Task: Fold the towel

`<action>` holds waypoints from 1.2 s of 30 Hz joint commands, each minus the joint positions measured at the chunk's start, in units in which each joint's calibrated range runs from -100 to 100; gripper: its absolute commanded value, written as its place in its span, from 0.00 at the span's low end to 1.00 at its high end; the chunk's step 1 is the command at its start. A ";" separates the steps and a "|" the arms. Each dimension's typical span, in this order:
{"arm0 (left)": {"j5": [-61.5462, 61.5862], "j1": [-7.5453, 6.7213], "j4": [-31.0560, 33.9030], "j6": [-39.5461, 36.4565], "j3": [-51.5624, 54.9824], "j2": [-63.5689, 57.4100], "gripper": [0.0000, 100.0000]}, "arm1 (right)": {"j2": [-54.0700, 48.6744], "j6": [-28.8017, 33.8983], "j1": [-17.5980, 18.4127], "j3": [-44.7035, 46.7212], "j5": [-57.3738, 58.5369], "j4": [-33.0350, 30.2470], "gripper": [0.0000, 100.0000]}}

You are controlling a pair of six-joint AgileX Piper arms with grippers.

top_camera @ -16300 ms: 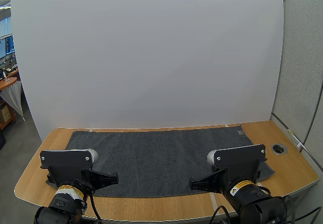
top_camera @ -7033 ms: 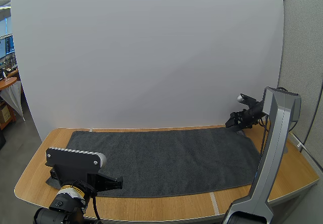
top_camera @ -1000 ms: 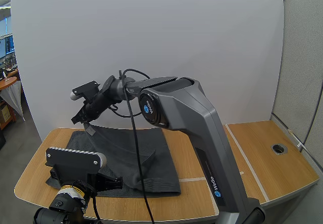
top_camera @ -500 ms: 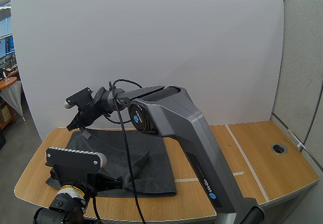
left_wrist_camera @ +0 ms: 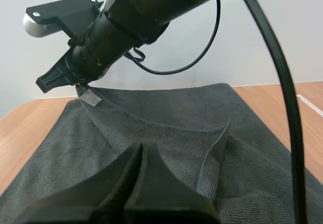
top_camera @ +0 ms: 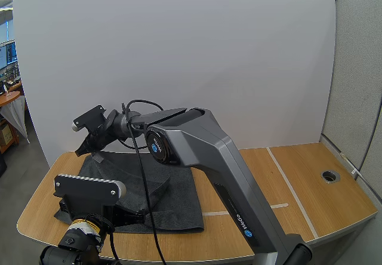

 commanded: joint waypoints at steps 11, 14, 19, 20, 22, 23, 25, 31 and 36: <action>-1.25 -0.03 -0.93 -0.16 0.00 -0.31 0.00 | 1.87 -0.45 0.98 -0.43 -8.71 0.22 0.00; -1.25 -0.03 -0.93 -0.16 0.00 -0.31 0.00 | 1.99 -0.45 1.79 -0.43 -8.90 0.22 0.00; -1.25 -0.03 -0.93 -0.16 0.00 -0.31 0.00 | 1.99 -0.45 2.55 -0.43 -10.32 0.11 0.00; -1.25 -0.03 -0.93 -0.16 0.00 -0.31 0.00 | 1.99 -0.45 2.58 -0.43 -11.30 0.11 0.00; -1.25 -0.03 -0.93 -0.16 0.00 -0.31 0.00 | 2.22 -0.45 2.58 -0.43 -14.25 0.11 0.00; -1.25 -0.03 -0.93 -0.16 0.00 -0.31 0.00 | 2.37 -0.45 2.58 -0.43 -16.65 0.11 0.00; -1.25 -0.03 -0.93 -0.16 0.00 -0.31 0.00 | 2.49 -0.45 2.58 -0.43 -21.48 -0.02 0.00; -1.25 -0.03 -0.93 -0.16 0.00 -0.31 0.00 | 3.46 -0.45 2.58 -0.43 -25.60 -1.89 0.00; -1.25 -0.03 -0.93 -0.16 0.00 -0.31 0.00 | 4.79 -0.45 2.58 -0.43 -25.42 -2.87 0.00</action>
